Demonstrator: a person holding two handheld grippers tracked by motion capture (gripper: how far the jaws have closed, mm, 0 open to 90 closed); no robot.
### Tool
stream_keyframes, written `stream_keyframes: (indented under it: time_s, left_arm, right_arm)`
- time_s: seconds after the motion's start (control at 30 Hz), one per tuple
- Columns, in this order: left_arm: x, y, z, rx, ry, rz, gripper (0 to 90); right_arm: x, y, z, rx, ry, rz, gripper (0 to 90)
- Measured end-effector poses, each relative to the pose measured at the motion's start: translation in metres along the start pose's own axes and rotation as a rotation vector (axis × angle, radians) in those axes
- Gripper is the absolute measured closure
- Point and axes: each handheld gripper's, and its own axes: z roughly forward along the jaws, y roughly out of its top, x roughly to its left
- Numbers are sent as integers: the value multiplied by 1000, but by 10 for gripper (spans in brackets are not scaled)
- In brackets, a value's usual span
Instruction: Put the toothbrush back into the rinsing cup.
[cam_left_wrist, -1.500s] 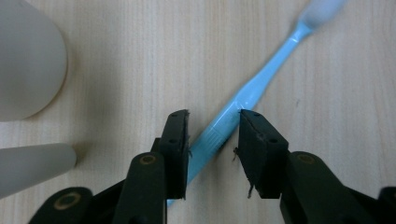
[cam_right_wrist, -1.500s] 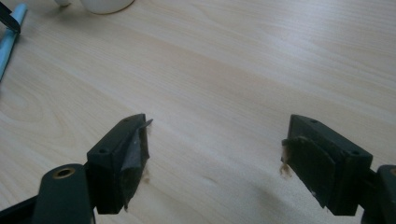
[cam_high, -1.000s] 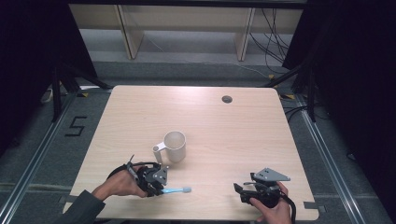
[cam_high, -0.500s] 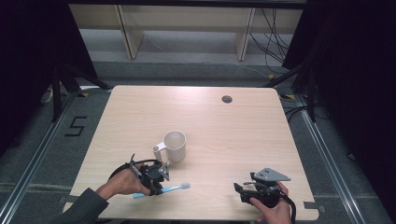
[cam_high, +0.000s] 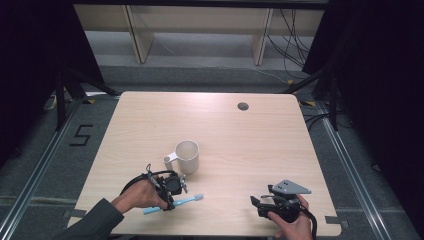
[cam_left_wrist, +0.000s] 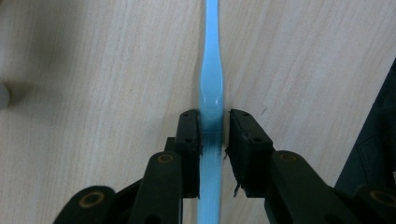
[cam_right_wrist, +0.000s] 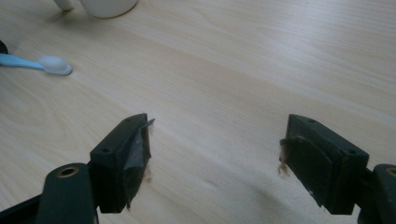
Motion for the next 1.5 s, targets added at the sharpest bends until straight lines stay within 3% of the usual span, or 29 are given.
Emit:
stream_keyframes:
  time_s: [0.03,0.17,0.2,0.27,0.3,0.47,0.57,0.6,0.8,0.93,1.0,1.03,1.07,1.1,1.13,1.2,1.33,1.4,1.43,1.5]
  left_arm:
    - [0,0,0,1,1,-10,733]
    - [0,2,0,16,11,-23,767]
    - [-2,3,0,25,26,-29,769]
    - [-3,4,0,33,35,-30,770]
    - [-3,5,0,40,36,-34,770]
    - [-4,8,1,57,37,-55,770]
    - [-5,7,1,56,53,-33,777]
    - [-5,7,1,55,52,-27,778]
    - [-8,5,0,27,27,10,784]
    - [-7,2,-5,-25,35,0,785]
    - [-6,-1,-18,-98,48,-15,785]
    - [-6,-1,-18,-98,48,-15,785]
    - [-8,-5,-27,-161,62,-23,785]
    - [-8,-5,-27,-161,62,-23,785]
    - [-10,-9,-34,-229,81,-17,785]
    - [-10,-14,-42,-307,95,-25,785]
    - [-13,-25,-52,-457,121,-72,785]
    - [-12,-28,-55,-468,126,-68,785]
    - [-12,-33,-57,-533,146,-93,785]
    - [-10,-37,-56,-556,149,-115,785]
  right_arm:
    - [-2,1,0,-5,-10,-24,238]
    - [-1,0,0,-7,-5,-28,238]
    - [1,0,0,-1,2,3,238]
    - [1,0,0,4,5,0,238]
    - [-1,0,0,-5,-3,-28,238]
    - [-1,0,0,-6,-5,-30,239]
    - [-1,0,0,-8,7,-16,240]
    - [-1,0,0,-8,-10,-25,239]
    - [-2,0,0,-1,-11,-30,241]
    - [-3,0,0,-12,-5,-21,241]
    - [-3,0,0,-14,-13,-26,242]
    - [-3,0,0,-14,-13,-26,242]
    - [-3,1,-1,-12,-14,-26,243]
    - [-3,1,-1,-12,-14,-26,243]
    - [-2,0,-1,-15,-14,-25,243]
    - [-2,0,0,-8,-8,-21,243]
    - [-3,0,0,-14,-17,-29,243]
    - [-3,0,-1,-10,-10,-21,243]
    - [-3,1,-1,-16,-12,-18,243]
    - [-3,0,0,-11,-10,-21,243]
